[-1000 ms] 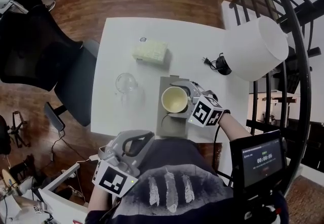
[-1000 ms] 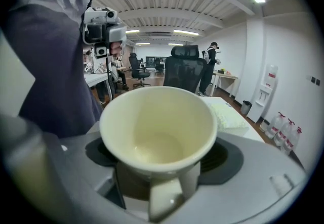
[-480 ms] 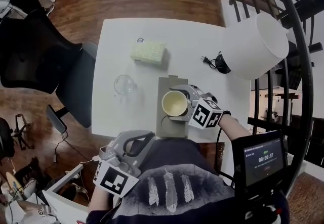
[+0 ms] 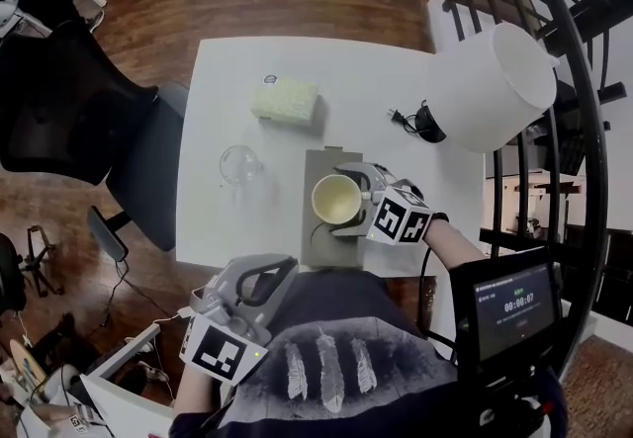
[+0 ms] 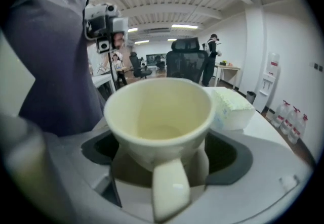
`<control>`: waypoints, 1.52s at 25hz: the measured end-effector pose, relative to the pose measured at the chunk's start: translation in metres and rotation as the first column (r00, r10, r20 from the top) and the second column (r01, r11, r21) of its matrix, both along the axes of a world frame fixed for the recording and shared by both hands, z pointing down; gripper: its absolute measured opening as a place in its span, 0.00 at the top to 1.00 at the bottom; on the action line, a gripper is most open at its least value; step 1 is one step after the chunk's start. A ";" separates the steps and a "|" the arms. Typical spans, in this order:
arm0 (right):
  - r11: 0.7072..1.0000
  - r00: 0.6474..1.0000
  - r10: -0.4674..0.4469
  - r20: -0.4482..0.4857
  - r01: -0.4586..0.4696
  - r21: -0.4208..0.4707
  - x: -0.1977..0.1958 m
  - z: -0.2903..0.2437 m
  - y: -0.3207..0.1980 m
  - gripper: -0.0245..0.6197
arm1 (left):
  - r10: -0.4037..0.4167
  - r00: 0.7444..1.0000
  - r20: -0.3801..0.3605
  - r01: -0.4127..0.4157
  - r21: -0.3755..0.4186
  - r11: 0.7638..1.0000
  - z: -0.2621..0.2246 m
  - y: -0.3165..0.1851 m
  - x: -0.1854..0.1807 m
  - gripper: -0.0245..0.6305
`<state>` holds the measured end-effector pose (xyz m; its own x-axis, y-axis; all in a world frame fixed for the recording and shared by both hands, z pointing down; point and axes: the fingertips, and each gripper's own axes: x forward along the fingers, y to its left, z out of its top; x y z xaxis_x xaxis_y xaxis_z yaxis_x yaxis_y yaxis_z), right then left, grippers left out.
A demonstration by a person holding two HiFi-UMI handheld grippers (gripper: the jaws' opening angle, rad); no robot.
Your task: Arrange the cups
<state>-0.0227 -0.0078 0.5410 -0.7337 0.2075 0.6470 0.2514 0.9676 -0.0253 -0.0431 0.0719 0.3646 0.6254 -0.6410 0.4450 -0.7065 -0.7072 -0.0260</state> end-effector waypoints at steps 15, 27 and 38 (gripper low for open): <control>0.982 0.895 0.171 0.411 -0.122 -0.141 0.003 -0.190 -0.025 0.04 | 0.033 0.999 -0.005 -0.033 0.044 0.999 -0.021 0.003 0.008 0.94; 0.891 0.643 0.443 0.625 -0.234 -0.390 0.078 -0.286 -0.052 0.15 | 0.058 0.998 -0.013 -0.057 0.073 0.996 -0.032 0.007 0.021 0.94; 0.843 0.646 0.485 0.589 -0.166 -0.511 0.093 -0.258 -0.028 0.96 | 0.075 0.997 -0.025 -0.073 0.070 0.995 -0.028 0.003 0.027 0.94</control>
